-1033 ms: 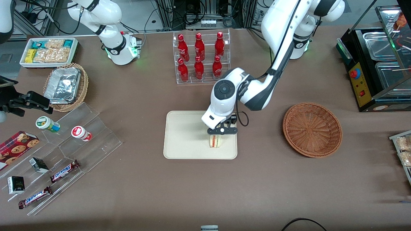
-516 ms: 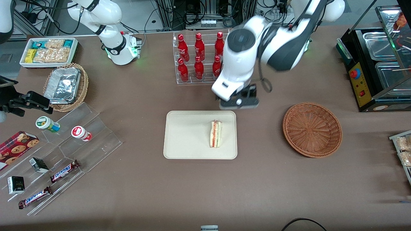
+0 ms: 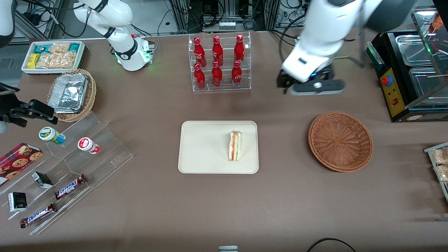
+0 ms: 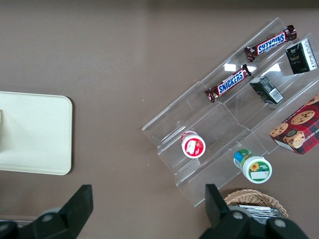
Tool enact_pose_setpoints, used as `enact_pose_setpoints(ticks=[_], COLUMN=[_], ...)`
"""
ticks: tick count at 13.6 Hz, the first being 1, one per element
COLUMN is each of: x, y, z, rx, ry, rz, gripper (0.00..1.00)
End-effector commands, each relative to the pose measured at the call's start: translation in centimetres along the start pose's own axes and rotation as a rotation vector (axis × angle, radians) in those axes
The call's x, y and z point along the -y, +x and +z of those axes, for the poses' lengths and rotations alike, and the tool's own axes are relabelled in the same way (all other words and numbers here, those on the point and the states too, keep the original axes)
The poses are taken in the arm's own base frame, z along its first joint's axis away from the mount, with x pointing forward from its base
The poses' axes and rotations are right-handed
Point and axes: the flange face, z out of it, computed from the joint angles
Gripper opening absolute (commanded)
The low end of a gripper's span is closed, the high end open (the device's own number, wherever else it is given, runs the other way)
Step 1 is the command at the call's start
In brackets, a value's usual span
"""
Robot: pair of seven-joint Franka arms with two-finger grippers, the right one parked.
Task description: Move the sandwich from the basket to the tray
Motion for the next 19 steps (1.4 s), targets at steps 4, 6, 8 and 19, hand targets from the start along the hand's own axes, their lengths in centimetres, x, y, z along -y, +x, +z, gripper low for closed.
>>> enact_pose_setpoints(ticks=[4,6,8,19], x=[11.8,15.4,17.7,23.6], y=[0.1,0.3,0.0,-1.2], z=[-3.0,-3.4,-3.6,-5.2], rx=[0.037,0.045,0.071,0.079], ry=[-0.031,-0.063,-0.075,-0.081], rz=[0.08,0.09,0.074,-0.022], gripper=[1.0,1.0,1.0,1.0])
